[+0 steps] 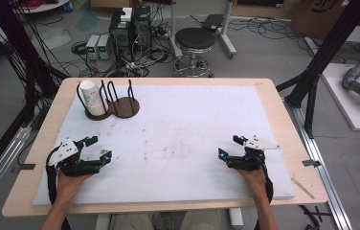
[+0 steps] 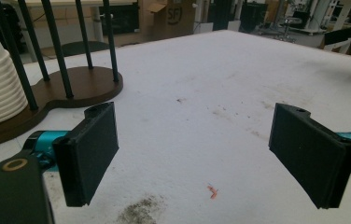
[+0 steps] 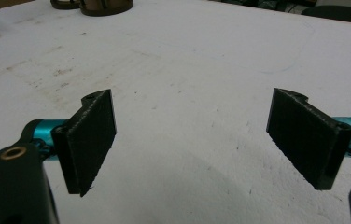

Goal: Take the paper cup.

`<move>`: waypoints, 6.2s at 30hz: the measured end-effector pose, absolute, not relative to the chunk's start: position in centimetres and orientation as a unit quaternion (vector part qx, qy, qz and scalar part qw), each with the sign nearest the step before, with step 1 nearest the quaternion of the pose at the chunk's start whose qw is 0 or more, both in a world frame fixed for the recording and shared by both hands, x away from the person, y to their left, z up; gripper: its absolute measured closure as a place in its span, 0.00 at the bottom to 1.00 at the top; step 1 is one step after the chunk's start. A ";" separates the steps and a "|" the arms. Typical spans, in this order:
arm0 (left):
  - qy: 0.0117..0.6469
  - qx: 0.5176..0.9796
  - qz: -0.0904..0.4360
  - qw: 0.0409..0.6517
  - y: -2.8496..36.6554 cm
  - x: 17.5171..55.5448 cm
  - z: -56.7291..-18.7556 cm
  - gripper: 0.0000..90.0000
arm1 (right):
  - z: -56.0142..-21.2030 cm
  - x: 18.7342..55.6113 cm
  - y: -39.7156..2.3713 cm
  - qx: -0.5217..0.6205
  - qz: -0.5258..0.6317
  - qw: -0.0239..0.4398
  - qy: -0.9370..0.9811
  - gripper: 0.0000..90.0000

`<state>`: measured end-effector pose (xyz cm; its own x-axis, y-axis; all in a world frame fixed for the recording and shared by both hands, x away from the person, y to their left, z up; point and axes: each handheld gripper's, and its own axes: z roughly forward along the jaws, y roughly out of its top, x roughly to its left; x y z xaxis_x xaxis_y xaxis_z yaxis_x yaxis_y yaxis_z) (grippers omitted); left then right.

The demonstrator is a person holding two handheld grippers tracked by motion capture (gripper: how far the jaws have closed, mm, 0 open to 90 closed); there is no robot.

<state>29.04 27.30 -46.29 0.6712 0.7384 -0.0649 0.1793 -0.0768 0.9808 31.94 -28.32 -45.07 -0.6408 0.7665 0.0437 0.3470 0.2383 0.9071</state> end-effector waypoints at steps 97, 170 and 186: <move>0.226 0.908 0.137 0.324 33.8 53.1 -30.6 0.18 | -45.1 32.0 -28.0 0.373 0.482 0.218 0.763 0.18; 0.303 0.917 0.095 0.242 32.2 54.3 -30.2 0.38 | -45.1 32.5 -27.7 0.374 0.461 0.203 0.779 0.18; 0.305 0.900 0.127 0.284 33.4 52.9 -27.3 0.40 | -45.1 32.5 -27.6 0.374 0.460 0.203 0.779 0.18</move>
